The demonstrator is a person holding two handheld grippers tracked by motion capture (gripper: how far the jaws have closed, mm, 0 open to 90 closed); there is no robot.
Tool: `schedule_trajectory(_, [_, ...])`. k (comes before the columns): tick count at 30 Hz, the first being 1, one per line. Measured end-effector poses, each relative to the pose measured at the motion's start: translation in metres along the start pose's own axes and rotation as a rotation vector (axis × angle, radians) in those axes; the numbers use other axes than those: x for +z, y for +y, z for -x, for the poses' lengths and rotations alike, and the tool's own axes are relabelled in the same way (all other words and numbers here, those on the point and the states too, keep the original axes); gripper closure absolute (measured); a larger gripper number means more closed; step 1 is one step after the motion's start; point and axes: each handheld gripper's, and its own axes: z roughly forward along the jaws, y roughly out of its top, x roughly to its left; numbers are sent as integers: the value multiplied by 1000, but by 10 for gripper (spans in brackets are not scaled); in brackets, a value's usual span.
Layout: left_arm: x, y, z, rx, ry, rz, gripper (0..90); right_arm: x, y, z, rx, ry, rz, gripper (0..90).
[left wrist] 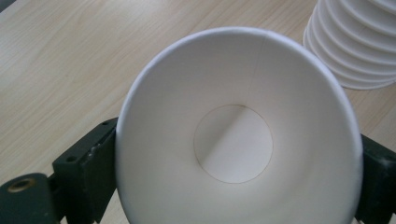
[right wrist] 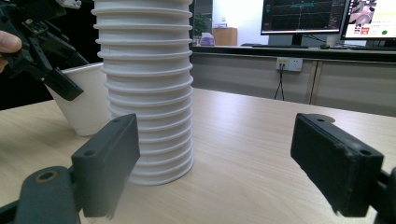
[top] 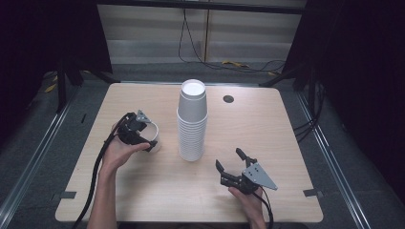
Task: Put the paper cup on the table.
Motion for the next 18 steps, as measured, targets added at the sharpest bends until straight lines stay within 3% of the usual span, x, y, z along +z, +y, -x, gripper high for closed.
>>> schedule_trajectory(6, [6,3,3,21,11,8,63,0,0,0,-2,-1,3,155])
schedule_trajectory(13, [13,4,6,6,28,8,48,-1,0,-1,-5,-11,8,159])
schedule_trajectory(18, [13,4,5,-1,8,24,51,-1,0,-1,-1,-14,9,163])
